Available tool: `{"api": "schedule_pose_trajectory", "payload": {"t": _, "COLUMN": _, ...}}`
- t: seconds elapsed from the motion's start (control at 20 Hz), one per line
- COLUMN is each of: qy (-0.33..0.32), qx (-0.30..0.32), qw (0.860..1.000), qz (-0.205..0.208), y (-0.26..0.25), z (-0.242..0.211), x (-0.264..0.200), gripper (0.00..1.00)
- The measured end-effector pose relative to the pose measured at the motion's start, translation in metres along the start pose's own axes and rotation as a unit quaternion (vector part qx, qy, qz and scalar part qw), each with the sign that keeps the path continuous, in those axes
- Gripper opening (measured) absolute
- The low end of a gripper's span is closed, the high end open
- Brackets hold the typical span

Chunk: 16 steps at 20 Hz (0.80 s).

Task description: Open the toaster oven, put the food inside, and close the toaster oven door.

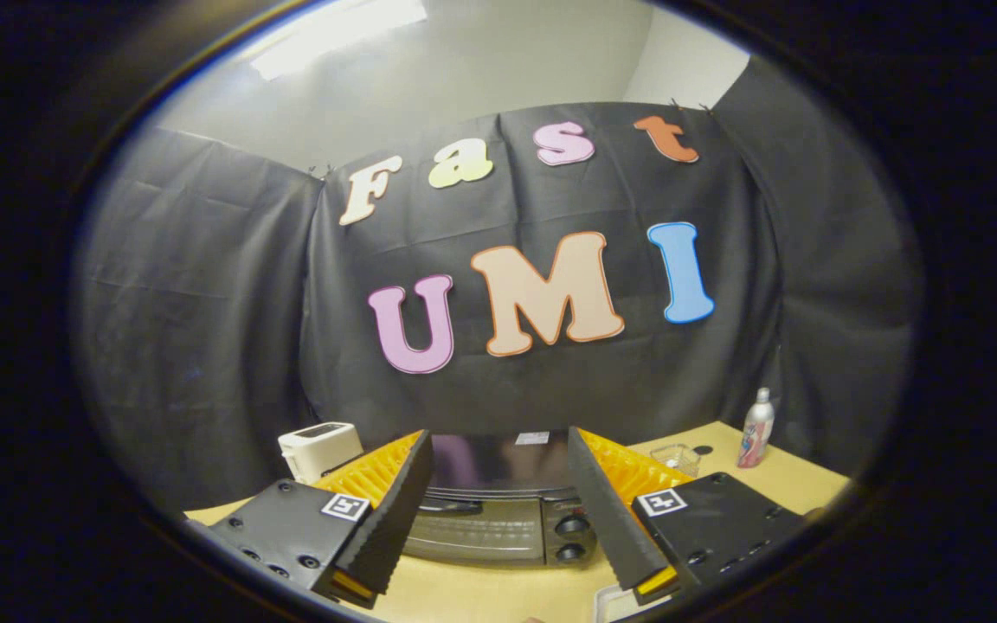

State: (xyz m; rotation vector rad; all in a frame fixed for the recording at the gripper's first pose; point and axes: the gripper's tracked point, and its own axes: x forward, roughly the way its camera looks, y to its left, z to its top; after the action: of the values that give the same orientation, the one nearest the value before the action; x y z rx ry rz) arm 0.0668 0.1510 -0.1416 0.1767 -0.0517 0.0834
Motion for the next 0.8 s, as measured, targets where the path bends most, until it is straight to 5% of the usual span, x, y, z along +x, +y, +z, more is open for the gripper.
{"api": "schedule_pose_trajectory", "payload": {"t": 0.8, "qy": 0.013, "qx": -0.037, "qw": 0.999, "qz": 0.008, "y": 0.088, "z": -0.102, "x": 0.082, "gripper": 0.95}}
